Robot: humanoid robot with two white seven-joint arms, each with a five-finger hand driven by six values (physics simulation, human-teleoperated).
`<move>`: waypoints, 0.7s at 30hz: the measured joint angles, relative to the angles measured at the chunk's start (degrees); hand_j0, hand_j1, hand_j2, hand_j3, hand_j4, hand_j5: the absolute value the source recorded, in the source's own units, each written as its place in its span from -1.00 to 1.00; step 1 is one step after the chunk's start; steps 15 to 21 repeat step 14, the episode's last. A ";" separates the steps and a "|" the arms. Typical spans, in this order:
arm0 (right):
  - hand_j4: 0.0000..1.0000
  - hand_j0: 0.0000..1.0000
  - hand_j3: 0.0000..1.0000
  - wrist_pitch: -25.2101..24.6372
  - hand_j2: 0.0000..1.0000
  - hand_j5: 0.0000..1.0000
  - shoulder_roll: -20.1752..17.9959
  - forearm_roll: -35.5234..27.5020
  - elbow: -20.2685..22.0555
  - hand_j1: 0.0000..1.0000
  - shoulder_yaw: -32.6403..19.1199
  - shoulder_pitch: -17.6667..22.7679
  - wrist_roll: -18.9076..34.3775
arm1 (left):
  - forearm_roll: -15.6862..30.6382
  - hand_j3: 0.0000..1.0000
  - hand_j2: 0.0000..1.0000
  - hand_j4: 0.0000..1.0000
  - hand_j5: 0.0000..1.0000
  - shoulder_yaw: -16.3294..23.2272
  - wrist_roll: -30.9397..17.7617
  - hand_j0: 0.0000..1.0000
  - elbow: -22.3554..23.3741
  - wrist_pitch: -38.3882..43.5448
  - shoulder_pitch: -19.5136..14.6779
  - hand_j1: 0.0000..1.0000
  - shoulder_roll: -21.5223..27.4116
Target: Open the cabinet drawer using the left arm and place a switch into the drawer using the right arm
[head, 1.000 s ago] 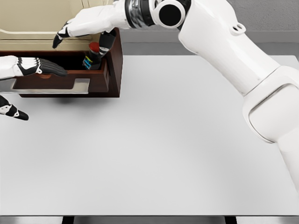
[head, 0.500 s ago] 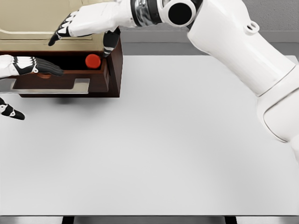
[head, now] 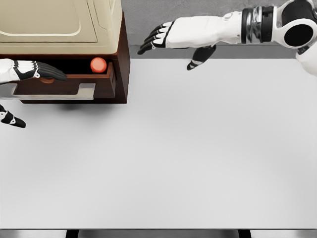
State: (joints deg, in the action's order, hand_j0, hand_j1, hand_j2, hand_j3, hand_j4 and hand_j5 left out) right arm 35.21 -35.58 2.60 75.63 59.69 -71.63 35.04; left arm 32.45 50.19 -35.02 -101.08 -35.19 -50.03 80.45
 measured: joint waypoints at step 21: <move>1.00 1.00 1.00 0.03 1.00 1.00 -10.97 -4.24 -4.25 1.00 -4.08 16.26 0.00 | -0.05 1.00 1.00 1.00 1.00 -0.50 0.00 1.00 0.02 -0.02 1.29 1.00 0.58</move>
